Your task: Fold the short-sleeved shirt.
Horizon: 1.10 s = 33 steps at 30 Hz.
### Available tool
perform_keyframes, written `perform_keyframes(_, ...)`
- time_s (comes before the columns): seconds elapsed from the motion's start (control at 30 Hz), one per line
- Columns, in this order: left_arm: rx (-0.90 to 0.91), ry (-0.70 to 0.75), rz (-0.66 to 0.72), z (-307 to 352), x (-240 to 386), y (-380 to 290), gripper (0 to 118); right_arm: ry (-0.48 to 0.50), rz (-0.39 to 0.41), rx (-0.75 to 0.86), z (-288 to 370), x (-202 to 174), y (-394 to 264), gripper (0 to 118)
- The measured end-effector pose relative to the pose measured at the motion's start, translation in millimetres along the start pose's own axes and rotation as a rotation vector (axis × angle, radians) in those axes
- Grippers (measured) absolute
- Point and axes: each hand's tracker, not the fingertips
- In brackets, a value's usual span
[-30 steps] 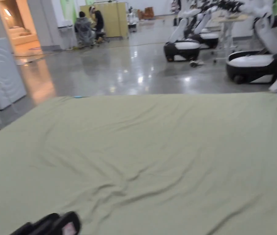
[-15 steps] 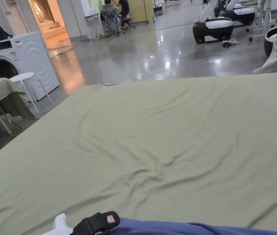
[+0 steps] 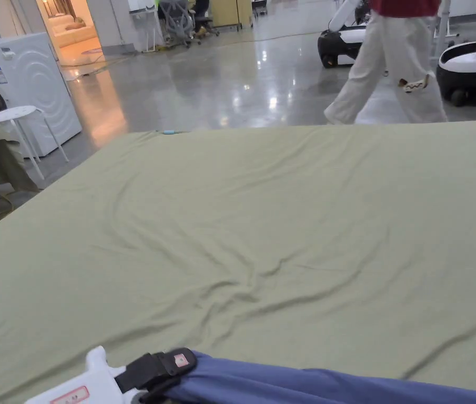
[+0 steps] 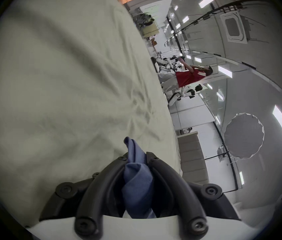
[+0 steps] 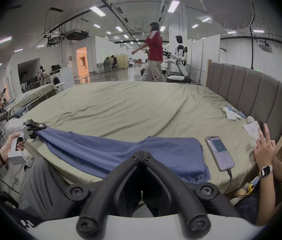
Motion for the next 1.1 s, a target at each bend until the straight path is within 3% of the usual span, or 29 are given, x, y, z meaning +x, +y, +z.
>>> perform_keyframes(0.13,0.120,0.007,-0.109,35,39,29,13,0.000,-0.019,0.000,0,4,-1,0)
perform_keyframes(0.27,0.162,0.176,-0.404,56,102,42,13,0.007,-0.043,0.002,-1,10,-5,0)
perform_keyframes(0.37,0.129,0.148,-0.532,50,145,18,13,0.014,-0.073,0.000,0,15,-9,0)
perform_keyframes(0.5,0.028,0.061,-0.595,7,180,-42,13,0.017,-0.113,0.009,4,18,-12,0)
perform_keyframes(0.63,-0.228,-0.019,-0.586,-75,179,-113,13,0.026,-0.125,0.013,9,19,-14,0)
perform_keyframes(0.73,-0.267,0.105,-0.694,-125,181,-165,13,-0.019,-0.066,0.020,21,20,-14,0)
perform_keyframes(0.8,-0.363,0.130,-0.759,-146,181,-188,15,-0.040,-0.070,0.027,30,24,-12,0)
perform_keyframes(0.87,-0.354,0.062,-0.766,-148,181,-195,44,-0.057,-0.119,0.058,38,33,-12,0)
perform_keyframes(0.93,-0.353,-0.070,-0.713,-145,185,-190,86,-0.037,-0.188,0.061,39,44,-12,0)
perform_keyframes(1.1,-0.305,-0.058,-0.692,-127,191,-161,77,-0.032,-0.241,0.061,32,63,-19,0)
